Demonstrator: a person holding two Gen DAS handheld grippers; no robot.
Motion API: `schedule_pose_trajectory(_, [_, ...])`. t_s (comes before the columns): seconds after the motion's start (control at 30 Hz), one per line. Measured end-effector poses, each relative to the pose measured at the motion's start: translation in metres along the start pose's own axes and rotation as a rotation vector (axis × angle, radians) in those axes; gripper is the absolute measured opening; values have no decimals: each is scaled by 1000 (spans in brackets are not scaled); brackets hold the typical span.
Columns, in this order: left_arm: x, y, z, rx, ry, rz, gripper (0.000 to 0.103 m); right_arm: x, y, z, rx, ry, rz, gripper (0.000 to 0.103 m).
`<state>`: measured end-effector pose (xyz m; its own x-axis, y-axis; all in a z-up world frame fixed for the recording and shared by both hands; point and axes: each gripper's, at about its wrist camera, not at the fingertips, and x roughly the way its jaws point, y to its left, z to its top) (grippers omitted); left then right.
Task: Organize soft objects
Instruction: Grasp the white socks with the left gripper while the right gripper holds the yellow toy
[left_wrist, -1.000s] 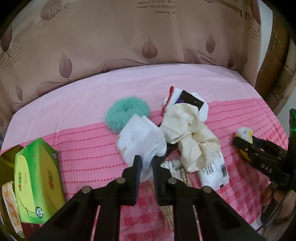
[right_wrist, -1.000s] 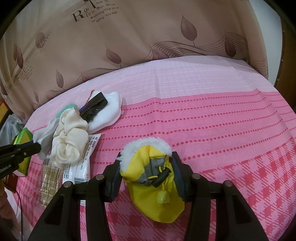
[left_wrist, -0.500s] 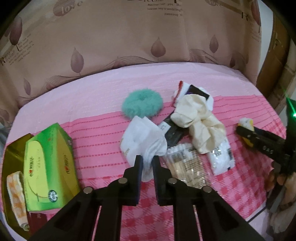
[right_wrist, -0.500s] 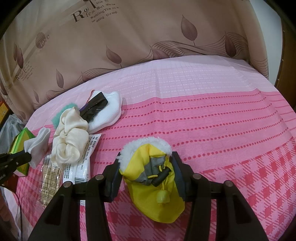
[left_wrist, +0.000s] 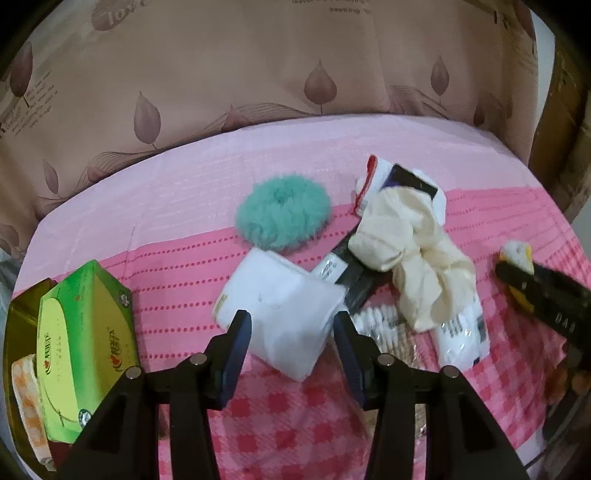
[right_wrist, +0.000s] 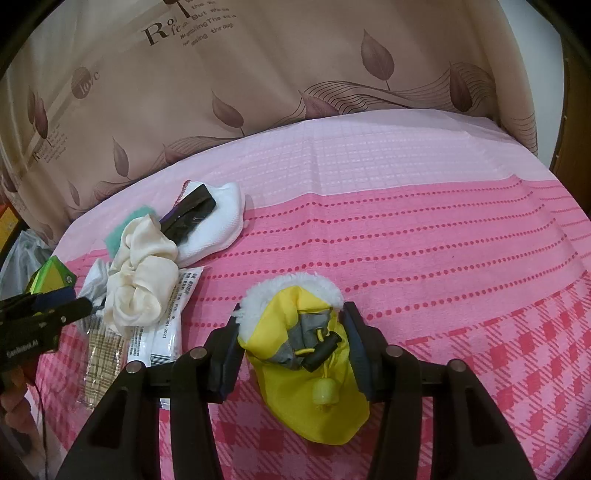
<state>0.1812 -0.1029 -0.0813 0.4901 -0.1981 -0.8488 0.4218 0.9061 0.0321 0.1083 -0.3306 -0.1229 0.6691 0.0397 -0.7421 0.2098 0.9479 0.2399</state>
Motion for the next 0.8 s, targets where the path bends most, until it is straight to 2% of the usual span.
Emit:
schedule_pose_trajectory(0.07, [5,0,4,8,11,-11,50,0,0,0,0,0,0,48])
schedule_pose_trajectory(0.17, [16,2,7,5,34,13,52,0,0,1,2,1,1,49])
schedule_pose_trajectory(0.3, [21,8,5,-25,28,-20,52,0,0,2,3,3,2,49])
schedule_pose_trajectory(0.4, [21,15,5,-48,40,-52,21,0,0,2,5,3,4,49])
schedule_pose_trajectory(0.5, [18,20,6,-59,50,-70,17,0,1,2,4,3,3,49])
schedule_pose_trajectory(0.8, [-4,28,-1,-71,42,-79,16,0,1,2,7,7,1,49])
